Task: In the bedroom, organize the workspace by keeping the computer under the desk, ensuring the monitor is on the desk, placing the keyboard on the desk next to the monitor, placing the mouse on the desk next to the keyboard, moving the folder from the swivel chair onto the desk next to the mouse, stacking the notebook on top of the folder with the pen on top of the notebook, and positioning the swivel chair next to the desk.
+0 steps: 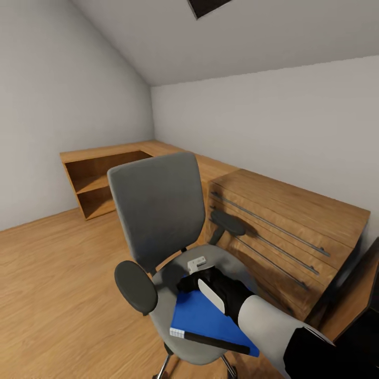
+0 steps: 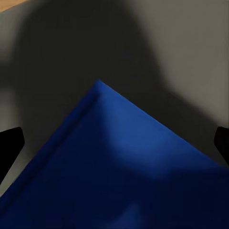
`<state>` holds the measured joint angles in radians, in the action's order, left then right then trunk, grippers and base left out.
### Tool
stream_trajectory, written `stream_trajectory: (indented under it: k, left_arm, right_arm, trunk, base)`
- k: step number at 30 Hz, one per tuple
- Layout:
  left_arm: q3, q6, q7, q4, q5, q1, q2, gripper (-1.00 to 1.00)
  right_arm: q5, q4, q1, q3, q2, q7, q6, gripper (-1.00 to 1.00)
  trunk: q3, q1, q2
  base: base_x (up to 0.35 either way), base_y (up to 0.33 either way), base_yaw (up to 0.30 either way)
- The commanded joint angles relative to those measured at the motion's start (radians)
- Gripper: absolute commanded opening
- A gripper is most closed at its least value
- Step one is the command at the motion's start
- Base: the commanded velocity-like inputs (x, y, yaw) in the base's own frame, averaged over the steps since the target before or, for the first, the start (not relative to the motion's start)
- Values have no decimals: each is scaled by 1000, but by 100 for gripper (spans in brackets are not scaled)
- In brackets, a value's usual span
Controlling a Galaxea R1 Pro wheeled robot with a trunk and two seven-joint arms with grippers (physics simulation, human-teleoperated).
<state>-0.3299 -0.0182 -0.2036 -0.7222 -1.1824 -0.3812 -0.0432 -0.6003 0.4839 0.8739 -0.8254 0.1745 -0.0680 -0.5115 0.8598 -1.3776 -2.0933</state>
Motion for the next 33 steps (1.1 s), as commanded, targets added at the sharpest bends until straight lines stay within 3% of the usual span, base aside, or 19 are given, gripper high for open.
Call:
stream_trajectory:
  k: [1, 11, 21, 33]
  left_arm:
    - [0, -2, -4, -2, -8, -1, 0, 100]
    - [1, -1, -4, 0, -8, -1, 0, 100]
    - [2, -1, -3, 1, -8, -1, 0, 100]
    - [2, 0, -3, 1, -8, -1, 0, 100]
  right_arm:
    - [-10, 1, 2, -5, 0, -7, -2, 100]
    - [-10, 7, 2, -3, 0, -8, 3, 100]
    - [-10, 46, -3, -1, 0, -8, 112, 100]
    - [-11, 102, -7, 1, -20, -31, 134, 100]
  trunk:
    - [1, 0, 0]
    - [1, 0, 0]
    - [1, 0, 0]
    - [1, 0, 0]
  base:
    - [-5, 0, 0]
    - [-1, 0, 0]
    - [0, 0, 0]
    - [0, 0, 0]
